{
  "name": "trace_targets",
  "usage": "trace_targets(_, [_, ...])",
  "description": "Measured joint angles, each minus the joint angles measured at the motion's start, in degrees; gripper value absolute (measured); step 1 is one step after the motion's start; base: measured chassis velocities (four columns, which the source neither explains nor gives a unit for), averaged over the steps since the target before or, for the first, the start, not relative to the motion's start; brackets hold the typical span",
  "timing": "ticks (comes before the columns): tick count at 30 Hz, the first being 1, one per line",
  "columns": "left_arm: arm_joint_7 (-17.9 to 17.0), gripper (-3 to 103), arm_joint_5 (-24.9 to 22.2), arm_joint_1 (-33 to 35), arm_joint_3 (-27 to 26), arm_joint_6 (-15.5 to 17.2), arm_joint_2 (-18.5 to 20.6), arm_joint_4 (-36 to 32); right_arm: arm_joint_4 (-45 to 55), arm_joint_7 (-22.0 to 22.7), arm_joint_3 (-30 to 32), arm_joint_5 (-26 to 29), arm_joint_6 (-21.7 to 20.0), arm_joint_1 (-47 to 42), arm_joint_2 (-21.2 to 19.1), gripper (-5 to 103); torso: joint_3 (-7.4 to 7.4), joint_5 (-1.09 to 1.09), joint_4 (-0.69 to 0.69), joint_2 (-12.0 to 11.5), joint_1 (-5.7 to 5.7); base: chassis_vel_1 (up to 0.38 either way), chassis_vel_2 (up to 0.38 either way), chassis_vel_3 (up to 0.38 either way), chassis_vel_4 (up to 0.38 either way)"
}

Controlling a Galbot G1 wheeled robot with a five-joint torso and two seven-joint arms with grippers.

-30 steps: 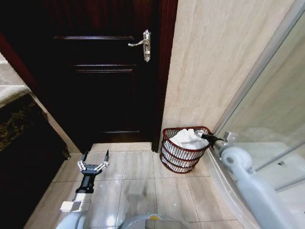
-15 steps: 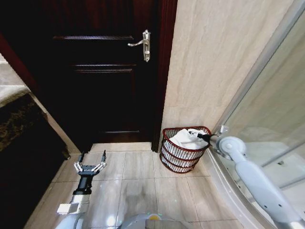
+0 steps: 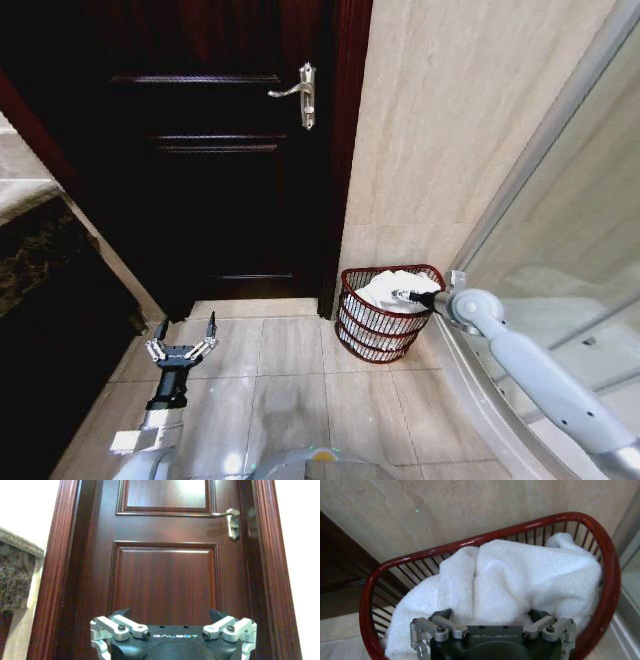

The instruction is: Discard the used towel into the hamper.

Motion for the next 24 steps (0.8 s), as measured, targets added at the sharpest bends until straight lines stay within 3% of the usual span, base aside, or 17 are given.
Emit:
trace_targets(5, [0.06,100,0.01,0.0,0.02,-0.38,-0.12,0.76,-2.22,0.49,-4.03,0.46,0.02,4.07,1.07,100,0.0,-0.01,0.0,0.0,0.0,0.0,0.0,0.0,0.0])
trace_targets(12, [0.13,100,-1.01,0.0,-0.75,-0.96,0.18,1.44,-5.2,5.81,-8.9,6.91,0.08,8.46,2.71,100,0.0,-0.01,0.02,-0.01,0.0,0.0,0.0,0.0,0.0])
trace_targets(18, [0.27,100,-1.31,-0.41,-0.58,-1.11,-0.45,1.88,-6.0,7.85,-10.18,9.95,0.09,8.65,2.81,100,-0.01,-0.02,0.0,-0.01,0.0,0.0,0.0,0.0,0.0])
trace_targets(24, [1.08,100,-1.51,-0.86,-0.06,-1.0,-0.23,1.9,-9.26,8.51,-9.84,10.98,0.09,9.36,5.6,100,-0.01,-0.01,0.01,-0.01,0.0,0.0,0.0,0.0,0.0])
